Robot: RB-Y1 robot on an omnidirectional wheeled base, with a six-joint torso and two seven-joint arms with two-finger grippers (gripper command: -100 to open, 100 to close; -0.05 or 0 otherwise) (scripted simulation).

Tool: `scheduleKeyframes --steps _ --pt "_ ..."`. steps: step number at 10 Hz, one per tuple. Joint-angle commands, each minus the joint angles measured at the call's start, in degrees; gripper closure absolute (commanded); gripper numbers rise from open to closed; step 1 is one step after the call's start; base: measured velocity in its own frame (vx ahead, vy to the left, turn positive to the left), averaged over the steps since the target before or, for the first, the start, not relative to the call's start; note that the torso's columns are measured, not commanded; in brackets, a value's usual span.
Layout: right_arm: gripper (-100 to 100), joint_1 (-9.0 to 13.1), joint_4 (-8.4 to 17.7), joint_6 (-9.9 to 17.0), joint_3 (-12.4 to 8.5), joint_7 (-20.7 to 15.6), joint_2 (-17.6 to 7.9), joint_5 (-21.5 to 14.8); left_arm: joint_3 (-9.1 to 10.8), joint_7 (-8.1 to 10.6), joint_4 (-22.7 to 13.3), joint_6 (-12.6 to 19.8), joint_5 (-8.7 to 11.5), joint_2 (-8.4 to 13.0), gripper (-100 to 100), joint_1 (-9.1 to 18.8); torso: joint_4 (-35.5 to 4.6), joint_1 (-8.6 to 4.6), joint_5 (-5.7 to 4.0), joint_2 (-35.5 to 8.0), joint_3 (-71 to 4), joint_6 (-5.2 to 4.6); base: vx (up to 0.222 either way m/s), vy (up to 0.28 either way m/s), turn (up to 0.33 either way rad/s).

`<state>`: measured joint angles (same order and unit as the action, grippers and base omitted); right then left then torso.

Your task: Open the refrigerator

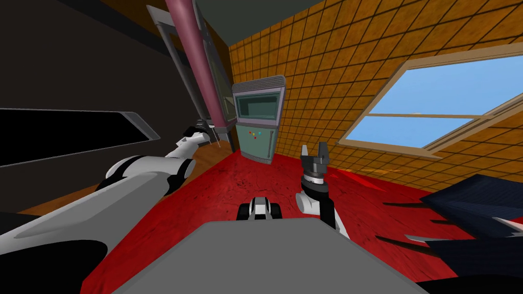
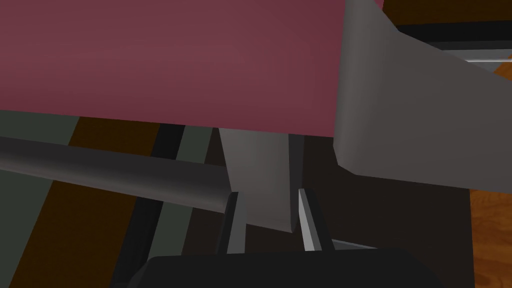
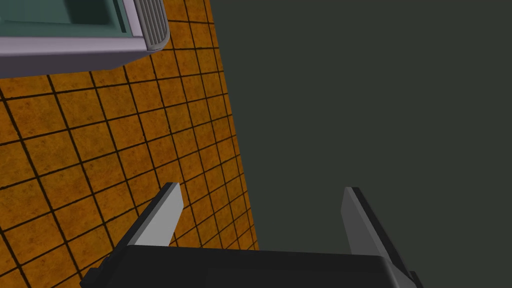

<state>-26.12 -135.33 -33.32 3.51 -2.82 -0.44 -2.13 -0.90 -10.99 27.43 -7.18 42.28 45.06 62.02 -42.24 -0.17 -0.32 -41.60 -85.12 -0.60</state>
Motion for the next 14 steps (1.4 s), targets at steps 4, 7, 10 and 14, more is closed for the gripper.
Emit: scheduleKeyframes --steps 4,7,10,14 --pt "0 0.0 0.0 0.0 0.0 0.0 0.0 0.0 -4.81 4.15 -1.2 -0.9 -0.6 -0.7 100 1.5 0.0 0.59 0.24 0.0 0.0 0.09 -0.031 0.183 -0.030" --pt "0 0.0 0.0 0.0 0.0 0.0 0.0 0.0 -5.31 4.47 -0.4 -0.6 -0.6 -1.3 100 1.5 0.3 -0.44 0.08 0.2 -0.1 0.08 -0.044 0.207 -0.044" --pt "0 0.0 0.0 0.0 0.0 0.0 0.0 0.0 -5.82 4.80 0.5 -0.3 -0.7 -1.9 100 1.5 0.2 -0.35 0.06 0.2 -0.1 0.01 -0.026 0.173 -0.035" --pt "0 0.0 0.0 0.0 0.0 0.0 0.0 0.0 -6.32 5.12 1.3 0.0 -0.8 -2.6 100 1.5 0.2 -0.03 0.13 0.4 -0.2 -0.07 -0.038 0.223 -0.054"
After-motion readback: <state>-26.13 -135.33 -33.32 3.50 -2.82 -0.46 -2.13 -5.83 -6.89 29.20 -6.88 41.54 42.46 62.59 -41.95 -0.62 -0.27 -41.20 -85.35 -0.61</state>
